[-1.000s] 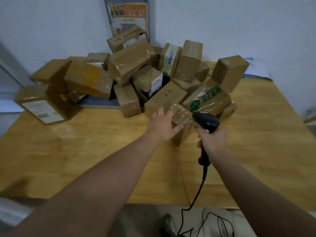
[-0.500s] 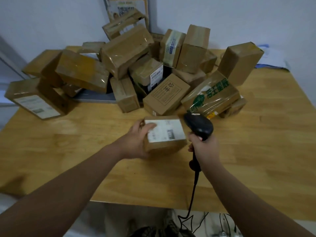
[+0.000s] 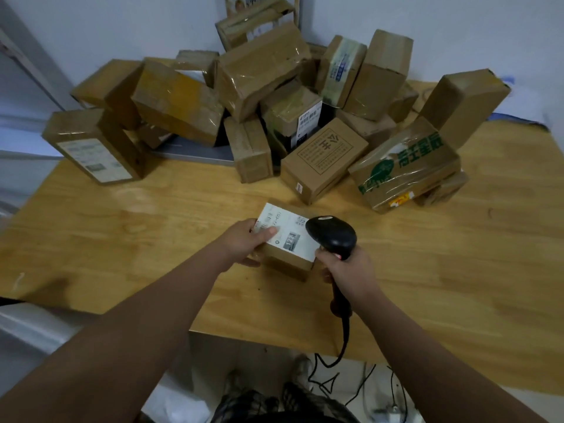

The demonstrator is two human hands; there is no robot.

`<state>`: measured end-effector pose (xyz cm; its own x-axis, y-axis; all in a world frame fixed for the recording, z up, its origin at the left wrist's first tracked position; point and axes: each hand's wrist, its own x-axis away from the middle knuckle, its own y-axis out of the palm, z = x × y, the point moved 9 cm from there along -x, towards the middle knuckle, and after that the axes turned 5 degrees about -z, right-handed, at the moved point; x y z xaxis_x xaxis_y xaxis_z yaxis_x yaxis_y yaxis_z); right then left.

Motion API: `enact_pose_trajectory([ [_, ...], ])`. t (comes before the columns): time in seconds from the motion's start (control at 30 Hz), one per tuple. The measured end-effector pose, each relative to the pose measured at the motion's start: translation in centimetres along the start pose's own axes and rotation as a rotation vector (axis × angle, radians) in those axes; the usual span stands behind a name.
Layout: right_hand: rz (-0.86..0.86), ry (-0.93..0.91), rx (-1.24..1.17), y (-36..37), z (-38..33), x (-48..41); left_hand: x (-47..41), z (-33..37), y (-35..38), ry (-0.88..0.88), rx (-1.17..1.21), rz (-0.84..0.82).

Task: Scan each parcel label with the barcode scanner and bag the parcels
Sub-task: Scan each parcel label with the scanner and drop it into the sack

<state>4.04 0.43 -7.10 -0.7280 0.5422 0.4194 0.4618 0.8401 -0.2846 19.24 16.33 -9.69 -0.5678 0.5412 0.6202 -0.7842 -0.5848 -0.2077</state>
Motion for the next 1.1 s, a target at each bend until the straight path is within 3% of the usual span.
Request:
enact_pose_trajectory([
  [0.13,0.088,-0.162,0.067,-1.6,-2.1,0.3,-0.3,1.3,-0.8,0.146,0.083,0.12],
  [0.23,-0.042,-0.12,-0.055,-0.7,-1.8,-0.4,-0.2,-0.3,-0.7,0.094,0.164,0.244],
  [0.3,-0.128,-0.059,-0.086,0.4,-0.9,-1.0,0.0,-1.7,0.5,0.026,0.254,0.201],
  [0.43,-0.117,-0.037,-0.156,0.7,-0.3,-1.4,0.2,-1.1,2.2,0.054,0.444,0.076],
  [0.53,-0.162,-0.027,-0.182,1.1,-0.7,-1.6,0.2,0.0,1.0,0.126,0.404,0.133],
  [0.67,-0.144,-0.125,-0.043,0.9,-4.5,-1.4,1.1,1.3,-2.3,0.169,0.365,0.283],
  [0.83,-0.132,-0.243,0.06,1.1,-9.2,-0.3,1.4,3.1,-4.2,0.213,0.273,0.294],
  [1.1,-0.115,-0.184,0.131,0.8,-9.3,-0.2,1.5,3.9,-4.9,0.225,0.208,0.336],
])
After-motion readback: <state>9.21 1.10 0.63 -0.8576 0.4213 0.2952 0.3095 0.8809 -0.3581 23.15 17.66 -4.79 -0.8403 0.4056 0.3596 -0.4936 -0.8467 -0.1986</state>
